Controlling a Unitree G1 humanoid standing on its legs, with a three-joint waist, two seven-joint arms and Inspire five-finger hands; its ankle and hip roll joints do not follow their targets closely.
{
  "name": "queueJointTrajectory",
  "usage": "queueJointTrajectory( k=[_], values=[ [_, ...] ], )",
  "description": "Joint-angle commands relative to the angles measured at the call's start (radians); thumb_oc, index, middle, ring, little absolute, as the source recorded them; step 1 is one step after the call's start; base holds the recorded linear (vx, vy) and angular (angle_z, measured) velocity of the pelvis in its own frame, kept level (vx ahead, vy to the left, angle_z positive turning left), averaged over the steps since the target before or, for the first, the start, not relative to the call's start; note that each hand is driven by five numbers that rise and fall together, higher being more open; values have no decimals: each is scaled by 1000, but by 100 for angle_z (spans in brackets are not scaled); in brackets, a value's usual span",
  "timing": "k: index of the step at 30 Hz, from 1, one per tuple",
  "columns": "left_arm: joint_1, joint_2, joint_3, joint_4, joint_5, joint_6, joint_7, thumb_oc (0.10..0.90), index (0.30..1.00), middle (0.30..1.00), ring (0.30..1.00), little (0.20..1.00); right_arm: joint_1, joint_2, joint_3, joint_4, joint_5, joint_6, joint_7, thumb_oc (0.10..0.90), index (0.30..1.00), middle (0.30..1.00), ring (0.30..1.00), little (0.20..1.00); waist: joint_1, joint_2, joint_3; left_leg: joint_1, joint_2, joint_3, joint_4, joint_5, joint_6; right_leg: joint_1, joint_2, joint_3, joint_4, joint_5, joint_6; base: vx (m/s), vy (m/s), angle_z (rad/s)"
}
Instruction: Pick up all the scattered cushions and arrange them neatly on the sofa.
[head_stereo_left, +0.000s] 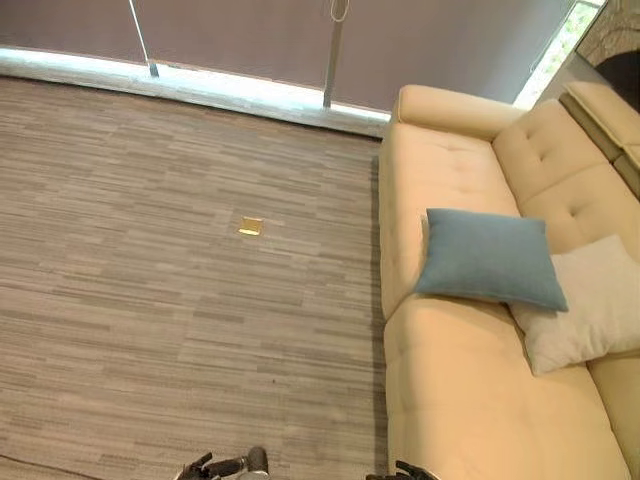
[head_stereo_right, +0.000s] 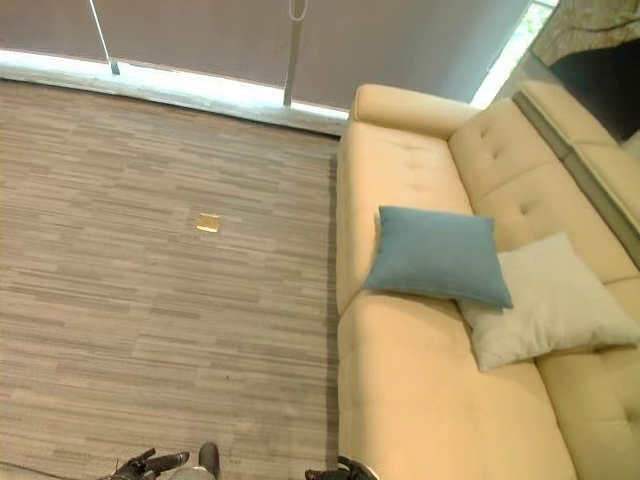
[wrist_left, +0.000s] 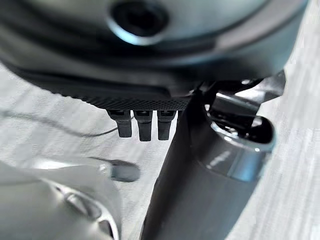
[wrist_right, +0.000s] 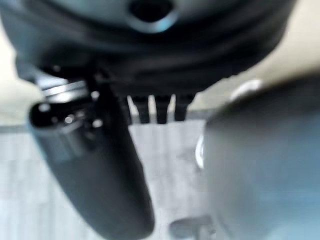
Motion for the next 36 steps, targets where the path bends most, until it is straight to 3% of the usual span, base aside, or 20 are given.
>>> queueJointTrajectory(
  k=[1,5,8,10,11,13,14,15,16,18,19,20,21,23,25,28,30,32,34,36],
  values=[
    [3,-27,-72,12,55,-24,34,800,900,900,900,900,32,37,24,49,6,2,26,800,900,900,900,900,-34,33,-3,59,-7,-52,-50,-54,-31,-98,73,143,115,-12,46,287,181,21],
    [-22,-34,-103,6,69,-32,45,800,900,900,900,900,57,21,36,48,12,0,27,800,900,900,900,900,-88,39,18,161,-27,-54,-84,-96,-44,-183,155,162,-104,-38,25,331,68,11],
    [-28,-31,-105,22,86,-25,46,800,900,900,900,900,69,15,26,50,11,-2,22,800,900,900,900,900,-102,13,11,246,-57,-30,-104,-141,-70,-194,173,-47,-358,40,55,421,-54,-1],
    [-21,-31,-109,53,105,-18,50,800,900,900,900,900,72,12,29,54,2,-2,11,800,900,900,900,900,-99,9,-9,279,-65,-12,-96,-173,-80,-192,180,-160,-404,54,54,428,-108,-29],
    [-13,-31,-122,77,128,-17,52,800,900,900,900,900,85,11,37,51,-1,-7,-1,800,900,900,900,900,-109,4,-27,286,-64,-6,-77,-204,-81,-168,202,-164,-435,33,28,385,-152,-28],
    [8,-31,-139,95,136,-17,60,800,900,900,900,900,93,8,45,45,8,-16,-12,800,900,900,900,900,-141,11,-59,284,-53,-3,-23,-227,-98,-149,246,-86,-448,2,-34,490,-211,-17],
    [34,-32,-124,112,131,-17,58,800,900,900,900,900,81,2,38,41,12,-15,-19,800,900,900,900,900,-155,20,-67,271,-27,7,133,-213,-131,-124,275,-51,-438,-17,-63,425,-194,-6],
    [34,-32,-124,112,131,-17,58,800,900,900,900,900,81,2,38,41,12,-15,-19,800,900,900,900,900,-155,20,-67,271,-27,7,133,-213,-131,-124,275,-51,-438,-17,-63,401,-227,-5],
    [55,-35,-109,112,121,-20,53,800,900,900,900,900,75,1,36,41,13,-20,-25,800,900,900,900,900,-155,23,-69,248,1,30,234,-186,-163,-95,291,-41,-444,-23,-74,241,-204,-23],
    [68,-40,-98,99,121,-18,47,800,900,900,900,900,56,4,34,19,12,-32,-45,800,900,900,900,900,-150,4,-57,136,68,43,531,-32,-241,-52,309,-5,-466,-19,-114,216,-239,-46],
    [67,-40,-98,99,121,-18,47,800,900,900,900,900,56,4,34,19,12,-32,-45,800,900,900,900,900,-150,6,-58,132,71,42,537,-35,-242,-53,312,-5,-467,-19,-116,84,-130,-77],
    [69,-43,-104,94,126,-18,46,800,900,900,900,900,48,3,38,10,11,-35,-52,800,900,900,900,900,-146,-1,-50,86,95,42,654,-9,-252,-36,321,15,-476,-27,-128,163,-122,-94],
    [71,-49,-127,88,143,-13,49,800,900,900,900,900,28,4,51,-27,6,-40,-64,800,900,900,900,900,-140,-13,-40,9,144,70,744,-28,-222,-7,332,53,-490,-48,-138,237,-114,-93],
    [72,-53,-134,86,146,-9,54,800,900,900,900,900,26,8,67,-41,-3,-41,-65,800,900,900,900,900,-131,-15,-38,-29,142,56,722,-63,-197,-2,338,86,-492,-60,-138,197,-4,-71],
    [68,-76,-145,75,135,-9,63,800,900,900,900,900,24,13,91,-48,-13,-49,-71,800,900,900,900,900,-124,-18,-43,-38,175,58,491,-114,-165,17,339,145,-496,-73,-115,244,134,-91],
    [42,-99,-156,62,132,-8,86,800,900,900,900,900,33,7,106,-22,-22,-45,-60,800,900,900,900,900,-114,-14,-38,-73,252,8,223,-19,-170,52,340,198,-487,-96,-107,230,183,-94],
    [30,-110,-163,63,134,-6,103,800,900,900,900,900,47,3,116,-3,-39,-42,-59,800,900,900,900,900,-95,-7,-26,-83,266,-95,121,50,-188,83,354,243,-479,-110,-105,232,206,-58],
    [24,-115,-165,64,133,-6,108,800,900,900,900,900,52,1,117,5,-48,-41,-63,800,900,900,900,900,-86,-3,-25,-91,263,-161,84,68,-201,93,359,263,-474,-118,-105,159,157,-69],
    [8,-126,-171,68,134,-5,121,800,900,900,900,900,60,-1,112,20,-54,-37,-69,800,900,900,900,900,-73,6,-24,-111,253,-282,51,82,-234,110,362,307,-459,-136,-103,185,220,-74],
    [-7,-133,-184,67,145,-8,136,800,900,900,900,900,69,-1,93,33,-50,-37,-71,800,900,900,900,900,-72,9,-25,-134,253,-335,51,91,-250,116,347,334,-444,-151,-86,184,335,-48]
  ],
)
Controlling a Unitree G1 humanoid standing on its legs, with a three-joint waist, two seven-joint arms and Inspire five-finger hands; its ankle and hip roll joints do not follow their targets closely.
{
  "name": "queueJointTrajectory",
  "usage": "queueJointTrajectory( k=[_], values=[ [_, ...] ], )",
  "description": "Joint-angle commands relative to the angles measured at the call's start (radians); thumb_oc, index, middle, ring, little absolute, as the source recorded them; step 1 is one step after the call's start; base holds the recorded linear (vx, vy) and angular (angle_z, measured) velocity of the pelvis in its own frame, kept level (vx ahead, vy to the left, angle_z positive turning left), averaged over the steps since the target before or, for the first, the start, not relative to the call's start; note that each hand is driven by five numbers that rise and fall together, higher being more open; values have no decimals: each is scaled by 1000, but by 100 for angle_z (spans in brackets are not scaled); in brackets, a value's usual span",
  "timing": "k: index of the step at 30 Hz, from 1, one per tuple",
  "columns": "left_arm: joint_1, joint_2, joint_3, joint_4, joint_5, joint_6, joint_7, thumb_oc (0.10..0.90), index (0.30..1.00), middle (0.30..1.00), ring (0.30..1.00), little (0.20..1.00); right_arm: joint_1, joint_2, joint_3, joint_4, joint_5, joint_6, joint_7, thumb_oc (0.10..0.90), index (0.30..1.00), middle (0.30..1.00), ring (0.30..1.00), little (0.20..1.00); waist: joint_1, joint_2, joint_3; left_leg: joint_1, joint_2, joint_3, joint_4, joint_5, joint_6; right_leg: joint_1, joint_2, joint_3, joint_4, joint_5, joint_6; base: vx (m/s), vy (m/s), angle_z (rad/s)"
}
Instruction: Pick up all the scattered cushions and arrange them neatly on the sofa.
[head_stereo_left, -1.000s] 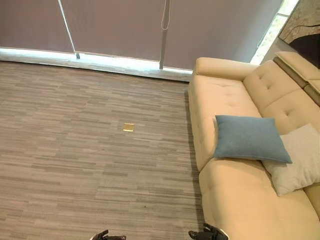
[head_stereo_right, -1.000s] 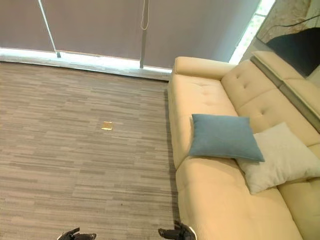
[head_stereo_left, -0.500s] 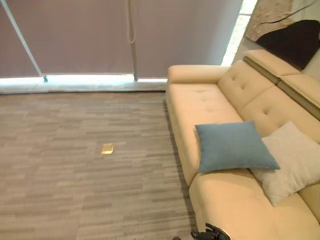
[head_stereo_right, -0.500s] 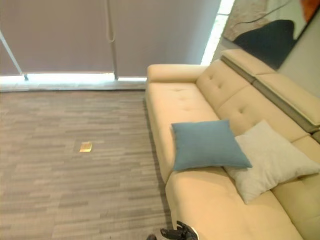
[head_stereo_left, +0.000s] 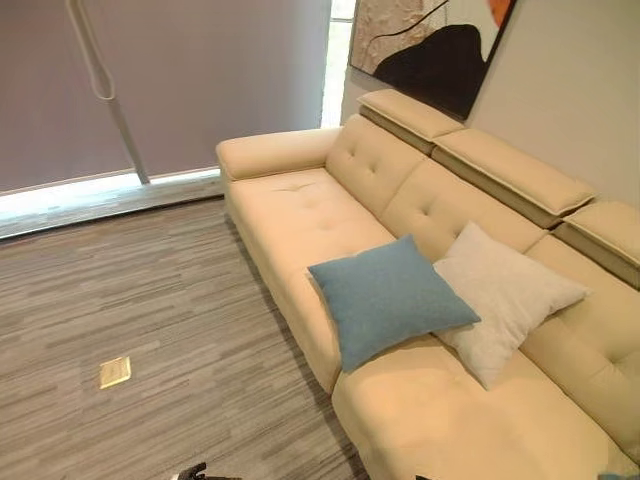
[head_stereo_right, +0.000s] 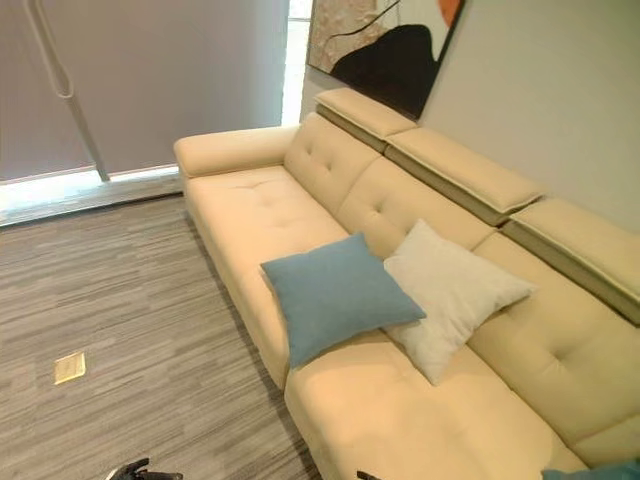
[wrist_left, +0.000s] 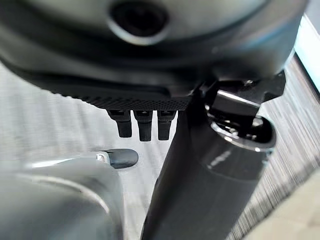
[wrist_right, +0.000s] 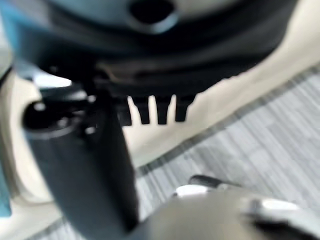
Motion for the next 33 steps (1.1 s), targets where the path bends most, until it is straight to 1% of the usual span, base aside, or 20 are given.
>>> queueJointTrajectory(
  k=[1,3,5,6,8,10,11,12,14,16,17,20,21,22,25,27,30,31,32,33],
  values=[
    [0,-118,-51,47,45,10,28,800,900,900,900,900,-29,48,-11,67,-45,-12,3,800,900,900,900,900,31,-20,31,-27,7,-54,65,-41,-28,-9,-52,-25,80,-79,36,208,472,-36],
    [8,-128,-68,50,56,12,32,800,900,900,900,900,-24,51,-29,88,-41,-9,4,800,900,900,900,900,28,-12,15,11,-5,-56,47,-59,-36,-9,-71,-17,90,-81,61,169,439,-26],
    [4,-136,-98,46,76,12,35,800,900,900,900,900,-25,47,-48,100,-37,-10,6,800,900,900,900,900,25,-14,4,23,-53,-29,69,-78,-18,-7,-117,-16,104,-66,100,146,473,-9],
    [1,-135,-106,44,84,13,33,800,900,900,900,900,-23,52,-57,97,-31,-12,9,800,900,900,900,900,25,-17,2,30,-75,-14,72,-86,-8,-9,-136,-15,117,-59,118,150,511,-1],
    [3,-130,-114,52,86,17,36,800,900,900,900,900,-26,63,-73,78,-15,-14,11,800,900,900,900,900,25,-21,-3,58,-129,10,41,-99,42,-51,-190,6,218,-4,156,137,577,3],
    [4,-120,-100,66,79,18,42,800,900,900,900,900,-33,68,-70,38,-9,-20,19,800,900,900,900,900,28,-16,4,89,-168,41,14,-108,87,-114,-242,28,351,65,164,99,519,-17],
    [7,-112,-93,78,74,19,43,800,900,900,900,900,-37,73,-66,16,-7,-24,27,800,900,900,900,900,29,-17,7,110,-188,64,-4,-110,105,-140,-281,11,420,130,162,107,484,-40],
    [7,-101,-84,89,71,24,42,800,900,900,900,900,-42,77,-55,-10,-14,-26,27,800,900,900,900,900,28,-12,12,125,-199,76,-15,-111,122,-165,-312,-18,495,152,145,129,456,-41],
    [12,-71,-68,111,70,31,52,800,900,900,900,900,-38,83,-30,-36,-24,-37,25,800,900,900,900,900,21,-4,16,176,-215,102,-49,-128,142,-202,-337,-64,579,123,123,176,392,-33],
    [20,-56,-66,122,79,36,59,800,900,900,900,900,-37,79,-18,-45,-31,-41,24,800,900,900,900,900,14,0,19,204,-222,117,-62,-138,148,-226,-331,-80,590,104,117,185,257,-29],
    [24,-37,-37,127,61,31,63,800,900,900,900,900,-47,75,-4,-48,-30,-45,18,800,900,900,900,900,8,6,36,245,-238,143,-78,-160,153,-240,-283,-164,485,39,111,201,222,-39],
    [19,-37,-16,112,43,27,51,800,900,900,900,900,-51,71,-4,-31,-30,-47,17,800,900,900,900,900,13,2,52,266,-263,165,-61,-194,156,-251,-242,-328,362,24,113,203,165,-53],
    [18,-40,-12,109,44,26,45,800,900,900,900,900,-50,72,4,-27,-36,-45,11,800,900,900,900,900,25,-4,52,293,-280,195,-52,-227,155,-260,-228,-456,352,12,123,230,110,-38],
    [18,-39,-14,109,48,26,42,800,900,900,900,900,-51,75,9,-27,-39,-43,8,800,900,900,900,900,26,-7,51,301,-287,209,-46,-234,153,-256,-227,-520,346,17,118,197,69,-15],
    [17,-40,-20,108,55,25,39,800,900,900,900,900,-47,78,20,-17,-44,-42,1,800,900,900,900,900,23,-20,39,303,-295,221,-22,-261,153,-227,-216,-553,291,-2,104,116,-28,-31],
    [26,-53,-36,95,59,21,37,800,900,900,900,900,-39,76,28,2,-45,-42,-6,800,900,900,900,900,10,-23,20,312,-291,227,30,-309,147,-225,-175,-469,263,-13,71,237,-89,-6],
    [40,-68,-47,86,69,19,20,800,900,900,900,900,-33,77,25,3,-48,-38,-4,800,900,900,900,900,10,-19,3,308,-282,247,103,-336,120,-182,-148,-467,212,-24,44,226,-134,-12],
    [46,-81,-61,77,79,19,14,800,900,900,900,900,-46,74,37,-4,-62,-42,-5,800,900,900,900,900,11,-30,3,220,-233,277,351,-285,49,-121,-108,-425,137,-18,23,82,-200,-17],
    [45,-83,-66,69,89,18,17,800,900,900,900,900,-64,73,39,-20,-65,-46,-8,800,900,900,900,900,14,-45,11,146,-199,294,491,-214,14,-110,-108,-426,110,2,9,77,-243,-28],
    [41,-84,-67,61,92,16,22,800,900,900,900,900,-77,73,44,-38,-66,-50,-9,800,900,900,900,900,20,-47,22,98,-167,294,612,-171,-11,-102,-95,-405,102,-2,-4,-48,-125,-48]
  ],
)
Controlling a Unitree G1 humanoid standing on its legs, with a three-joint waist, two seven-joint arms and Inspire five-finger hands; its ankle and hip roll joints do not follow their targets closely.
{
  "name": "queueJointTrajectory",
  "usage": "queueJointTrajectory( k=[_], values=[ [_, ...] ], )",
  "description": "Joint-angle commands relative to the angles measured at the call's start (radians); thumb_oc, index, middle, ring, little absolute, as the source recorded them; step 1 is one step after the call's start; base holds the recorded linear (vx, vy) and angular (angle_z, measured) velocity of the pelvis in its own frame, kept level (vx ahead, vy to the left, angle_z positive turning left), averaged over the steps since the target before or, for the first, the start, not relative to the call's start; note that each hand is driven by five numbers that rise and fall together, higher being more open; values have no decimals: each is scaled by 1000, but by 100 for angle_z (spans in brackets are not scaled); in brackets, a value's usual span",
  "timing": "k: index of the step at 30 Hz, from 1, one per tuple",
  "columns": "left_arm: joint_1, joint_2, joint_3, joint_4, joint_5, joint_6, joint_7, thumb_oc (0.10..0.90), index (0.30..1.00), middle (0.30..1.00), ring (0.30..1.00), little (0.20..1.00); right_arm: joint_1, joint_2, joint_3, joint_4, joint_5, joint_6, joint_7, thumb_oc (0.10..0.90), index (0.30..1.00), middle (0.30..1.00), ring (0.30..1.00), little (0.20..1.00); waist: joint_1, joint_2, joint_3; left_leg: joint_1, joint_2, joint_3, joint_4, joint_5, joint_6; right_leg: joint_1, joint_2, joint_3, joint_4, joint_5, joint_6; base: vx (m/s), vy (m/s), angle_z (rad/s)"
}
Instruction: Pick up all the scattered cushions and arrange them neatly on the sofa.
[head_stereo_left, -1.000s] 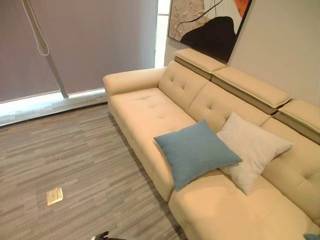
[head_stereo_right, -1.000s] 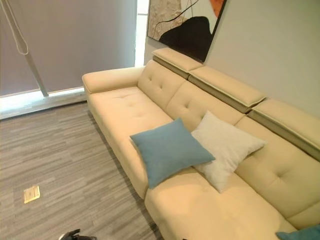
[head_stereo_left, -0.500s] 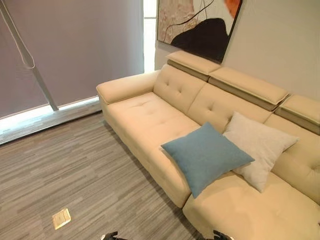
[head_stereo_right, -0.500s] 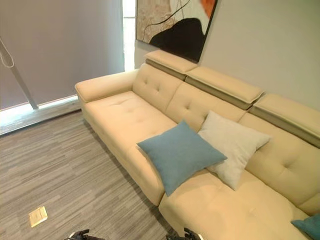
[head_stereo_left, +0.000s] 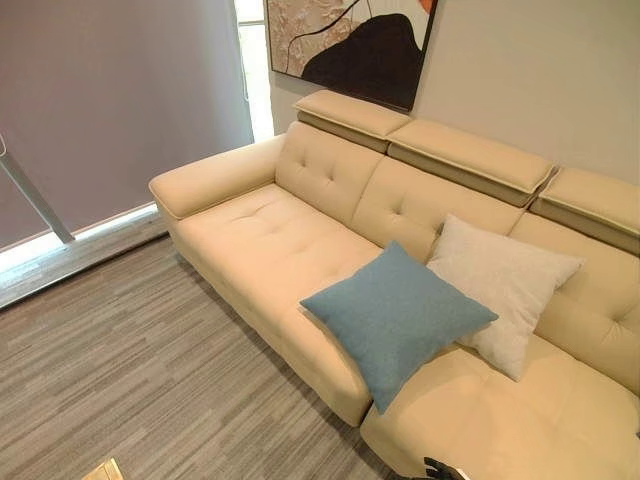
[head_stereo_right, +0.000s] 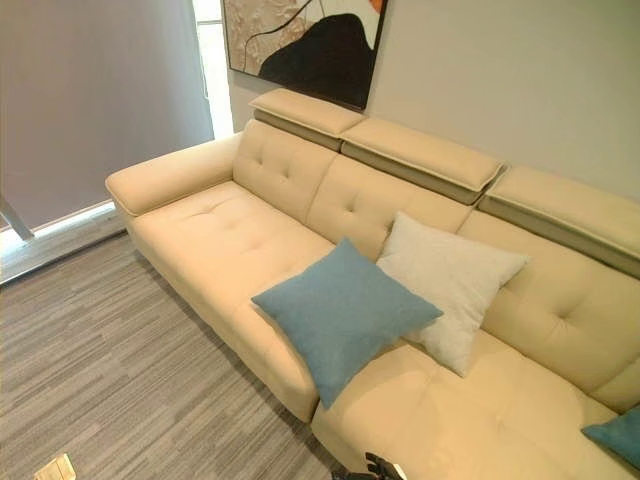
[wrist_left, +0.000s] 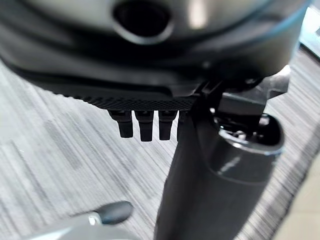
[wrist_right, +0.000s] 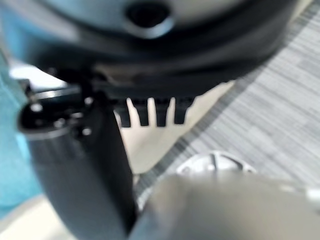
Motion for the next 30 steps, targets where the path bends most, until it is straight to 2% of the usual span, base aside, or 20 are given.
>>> queueJointTrajectory(
  k=[1,3,4,5,6,7,8,9,10,11,14,15,18,19,20,21,22,24,27,30],
  values=[
    [-18,-92,-38,0,63,-3,-13,800,900,900,900,900,-56,85,50,-14,-23,-35,-5,800,900,900,900,900,6,-51,21,-167,13,34,487,80,-71,88,40,122,-167,53,49,-8,-85,-80],
    [-16,-88,-29,0,56,-3,-5,800,900,900,900,900,-65,83,50,-46,-20,-33,-4,800,900,900,900,900,15,-48,23,-235,46,8,504,47,-36,93,55,164,-169,36,45,26,-31,-106],
    [-16,-88,-29,0,56,-3,-5,800,900,900,900,900,-65,82,50,-46,-20,-33,-4,800,900,900,900,900,15,-47,22,-235,48,8,506,46,-36,93,56,165,-169,35,44,50,18,-95],
    [-12,-86,-23,6,49,-4,-2,800,900,900,900,900,-66,81,49,-67,-13,-37,-1,800,900,900,900,900,16,-48,19,-248,83,3,448,30,-21,96,56,185,-167,27,50,117,92,-77],
    [-12,-80,-16,11,48,-5,1,800,900,900,900,900,-68,76,41,-100,-2,-42,4,800,900,900,900,900,19,-51,13,-217,126,-24,258,17,2,108,59,229,-170,18,63,178,152,-41],
    [-11,-74,-14,13,47,-8,5,800,900,900,900,900,-70,75,39,-112,3,-45,7,800,900,900,900,900,24,-52,8,-204,135,-62,105,49,3,115,60,253,-172,13,70,297,242,-81],
    [-23,-58,-1,7,30,-12,9,800,900,900,900,900,-74,73,27,-137,12,-44,12,800,900,900,900,900,42,-35,2,-207,176,-181,-133,167,-19,142,82,311,-181,-6,70,208,174,-80],
    [-23,-58,-1,8,30,-12,9,800,900,900,900,900,-74,73,26,-137,12,-44,12,800,900,900,900,900,40,-36,1,-207,175,-183,-137,170,-19,141,81,309,-182,-5,70,226,158,-121],
    [-31,-49,4,6,25,-13,10,800,900,900,900,900,-76,69,22,-142,13,-44,11,800,900,900,900,900,45,-33,-1,-233,182,-232,-195,195,-35,157,85,334,-187,-15,73,233,157,-68],
    [-52,-26,13,11,30,-11,5,800,900,900,900,900,-74,54,-7,-182,22,-43,8,800,900,900,900,900,34,-14,-8,-236,188,-239,-297,228,-73,188,94,371,-193,-34,86,284,217,-56],
    [-56,-3,9,7,49,-8,11,800,900,900,900,900,-71,47,-82,-236,78,-33,21,800,900,900,900,900,22,16,-29,-176,175,-211,-325,251,-95,203,84,390,-199,-27,110,191,225,-47],
    [-56,-3,9,7,49,-8,11,800,900,900,900,900,-71,47,-82,-236,78,-33,21,800,900,900,900,900,24,16,-27,-173,175,-208,-325,250,-95,204,84,392,-199,-28,110,129,191,-54],
    [-72,34,0,-12,69,-17,12,800,900,900,900,900,-89,34,-132,-294,138,-14,41,800,900,900,900,900,10,30,-54,-117,135,-177,-325,246,-84,199,58,437,-209,-11,136,189,273,-61],
    [-92,71,10,-40,64,-23,5,800,900,900,900,900,-105,21,-155,-353,166,2,40,800,900,900,900,900,1,35,-69,-97,113,-154,-325,230,-67,192,35,458,-210,-8,151,172,256,-43],
    [-92,71,10,-41,64,-22,5,800,900,900,900,900,-105,21,-155,-353,166,2,40,800,900,900,900,900,2,34,-69,-95,113,-153,-325,230,-66,192,35,459,-210,-8,151,213,297,-24],
    [-124,106,13,-108,61,-30,-8,800,900,900,900,900,-123,1,-182,-409,192,9,27,800,900,900,900,900,-4,38,-74,-79,89,-140,-325,213,-45,190,14,474,-209,-8,165,104,143,-22],
    [-124,107,13,-108,61,-30,-8,800,900,900,900,900,-123,1,-182,-409,192,9,27,800,900,900,900,900,-3,37,-73,-77,89,-139,-325,213,-45,191,13,475,-209,-9,166,154,225,-24],
    [-127,149,27,-304,25,-54,-78,800,900,900,900,900,-136,-33,-221,-489,212,10,3,800,900,900,900,900,-3,45,-66,-67,62,-138,-325,198,-23,187,-7,488,-209,-7,180,78,165,-13],
    [-133,219,18,-469,22,-61,-94,800,900,900,900,900,-126,-74,-229,-626,181,21,-47,800,900,900,900,900,-3,53,-57,-64,36,-134,-325,181,-3,186,-29,494,-222,4,194,60,134,-2],
    [-197,244,43,-512,-21,-48,-103,800,900,900,900,900,-140,-73,-260,-674,196,30,-92,800,900,900,900,900,-5,60,-54,-68,17,-136,-325,168,10,183,-43,501,-242,13,202,65,94,-22]
  ],
)
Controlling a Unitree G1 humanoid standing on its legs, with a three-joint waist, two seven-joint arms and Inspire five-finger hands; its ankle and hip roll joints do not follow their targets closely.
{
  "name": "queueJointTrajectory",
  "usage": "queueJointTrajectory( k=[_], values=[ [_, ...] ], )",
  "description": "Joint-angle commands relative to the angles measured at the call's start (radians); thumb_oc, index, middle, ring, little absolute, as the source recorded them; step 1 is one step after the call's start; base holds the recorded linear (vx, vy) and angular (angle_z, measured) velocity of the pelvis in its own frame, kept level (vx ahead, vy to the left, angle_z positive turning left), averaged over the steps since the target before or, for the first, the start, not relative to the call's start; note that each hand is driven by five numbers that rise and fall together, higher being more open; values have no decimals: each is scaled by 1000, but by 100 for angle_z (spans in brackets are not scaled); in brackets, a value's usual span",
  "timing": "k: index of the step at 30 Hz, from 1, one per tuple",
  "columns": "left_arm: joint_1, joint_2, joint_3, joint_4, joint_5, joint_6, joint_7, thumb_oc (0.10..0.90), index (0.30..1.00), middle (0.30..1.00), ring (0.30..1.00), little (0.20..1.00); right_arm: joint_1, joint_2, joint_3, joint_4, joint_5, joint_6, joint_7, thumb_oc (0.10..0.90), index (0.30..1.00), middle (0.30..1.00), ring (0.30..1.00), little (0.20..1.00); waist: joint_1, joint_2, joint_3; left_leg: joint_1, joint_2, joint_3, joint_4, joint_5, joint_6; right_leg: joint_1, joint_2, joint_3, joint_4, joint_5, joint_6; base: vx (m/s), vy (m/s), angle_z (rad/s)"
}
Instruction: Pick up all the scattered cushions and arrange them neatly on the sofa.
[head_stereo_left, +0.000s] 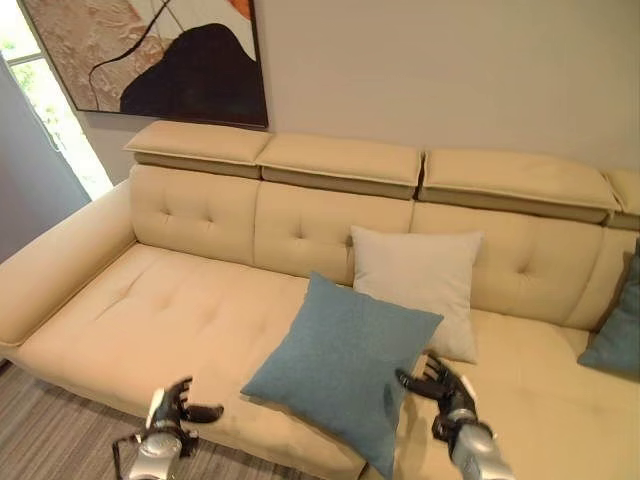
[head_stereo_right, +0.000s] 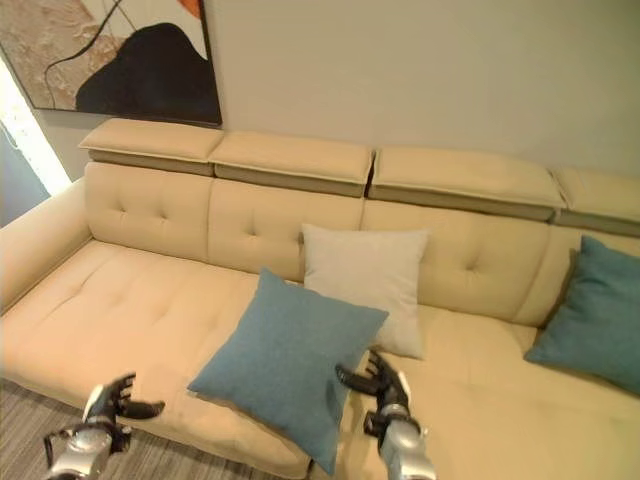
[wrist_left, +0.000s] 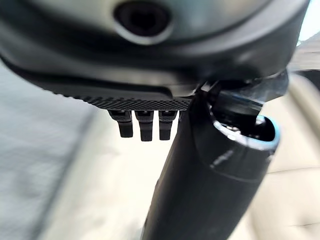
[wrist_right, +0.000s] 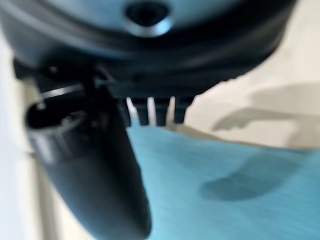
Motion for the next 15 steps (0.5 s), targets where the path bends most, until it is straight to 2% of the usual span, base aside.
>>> queueJointTrajectory(
  k=[1,6,7,9,10,12,15],
  values=[
    [-158,15,21,53,-56,-47,-13,800,900,900,900,900,-90,-46,-76,-61,37,-48,-71,800,900,900,900,900,10,37,-16,45,33,-46,9,-137,-25,-43,24,15,25,-44,3,57,67,-13],
    [-310,56,-16,-38,-89,-50,2,800,900,900,900,900,-224,-74,-32,-92,41,15,-139,800,900,900,900,900,-7,60,33,-25,12,-44,9,-133,-8,-125,8,45,15,-17,12,-45,69,-11],
    [-311,57,-16,-38,-89,-50,2,800,900,900,900,900,-225,-74,-33,-92,41,15,-139,800,900,900,900,900,-7,60,32,-26,12,-43,9,-132,-8,-127,8,46,16,-17,12,-115,49,-12],
    [-395,69,-50,-59,-105,-58,40,800,900,900,900,900,-302,-76,9,-93,49,21,-160,800,900,900,900,900,-13,69,70,-74,13,-40,9,-121,-3,-193,4,67,28,-5,12,-220,60,-12],
    [-457,79,-90,-116,-85,-82,89,800,900,900,900,900,-393,-87,40,-68,52,26,-188,800,900,900,900,900,-13,76,103,-124,14,-34,9,-107,0,-262,2,80,48,6,10,-272,57,-28],
    [-489,80,-89,-125,-98,-87,113,800,900,900,900,900,-421,-77,49,-68,66,27,-190,800,900,900,900,900,-10,78,113,-148,14,-33,10,-102,2,-294,2,91,56,11,10,-134,31,-27],
    [-655,117,-119,-97,-137,-101,180,800,900,900,900,900,-580,-33,85,0,154,-6,-196,800,900,900,900,900,-12,86,146,-222,13,-28,9,-81,2,-380,-2,110,68,31,12,-73,31,-14]
  ],
)
